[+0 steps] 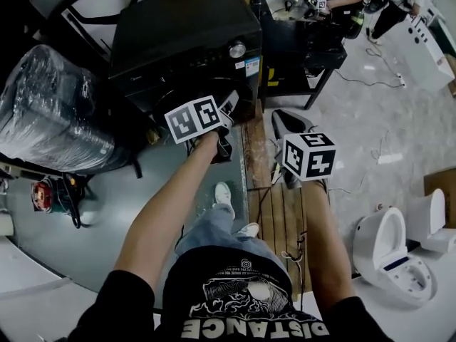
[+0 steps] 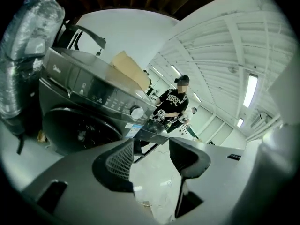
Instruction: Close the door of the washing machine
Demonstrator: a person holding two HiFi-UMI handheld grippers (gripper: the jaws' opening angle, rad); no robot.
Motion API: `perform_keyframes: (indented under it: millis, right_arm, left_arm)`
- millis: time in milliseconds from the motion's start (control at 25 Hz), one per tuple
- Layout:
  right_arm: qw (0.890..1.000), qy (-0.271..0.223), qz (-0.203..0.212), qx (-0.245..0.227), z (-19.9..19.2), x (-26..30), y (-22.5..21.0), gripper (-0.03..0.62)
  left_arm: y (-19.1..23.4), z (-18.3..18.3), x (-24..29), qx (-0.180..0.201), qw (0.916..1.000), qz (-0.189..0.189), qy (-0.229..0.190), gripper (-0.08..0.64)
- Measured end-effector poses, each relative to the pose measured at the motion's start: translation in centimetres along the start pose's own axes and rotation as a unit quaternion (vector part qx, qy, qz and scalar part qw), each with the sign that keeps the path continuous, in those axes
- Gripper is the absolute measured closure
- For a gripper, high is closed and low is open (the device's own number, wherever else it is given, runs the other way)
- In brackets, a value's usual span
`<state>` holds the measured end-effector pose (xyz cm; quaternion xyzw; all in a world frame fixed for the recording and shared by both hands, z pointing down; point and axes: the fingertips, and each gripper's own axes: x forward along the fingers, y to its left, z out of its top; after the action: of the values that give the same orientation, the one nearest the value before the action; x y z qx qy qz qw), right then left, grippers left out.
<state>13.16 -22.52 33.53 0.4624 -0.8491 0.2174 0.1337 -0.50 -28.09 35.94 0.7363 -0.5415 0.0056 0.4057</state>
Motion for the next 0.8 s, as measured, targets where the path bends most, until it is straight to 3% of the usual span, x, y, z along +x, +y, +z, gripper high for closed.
perform_keyframes:
  millis: [320, 800]
  right_arm:
    - [0.999, -0.012, 0.019, -0.034, 3.1, -1.2, 4.3, 0.571]
    - [0.997, -0.029, 0.046, -0.05, 4.9, -0.1, 15.5, 0.571]
  left_arm:
    - [-1.1, 3.2, -7.1, 0.112, 0.9934, 0.003, -0.022, 0.319]
    - [4.6, 6.7, -19.0, 0.193, 0.9797, 0.034, -0.044, 0.367]
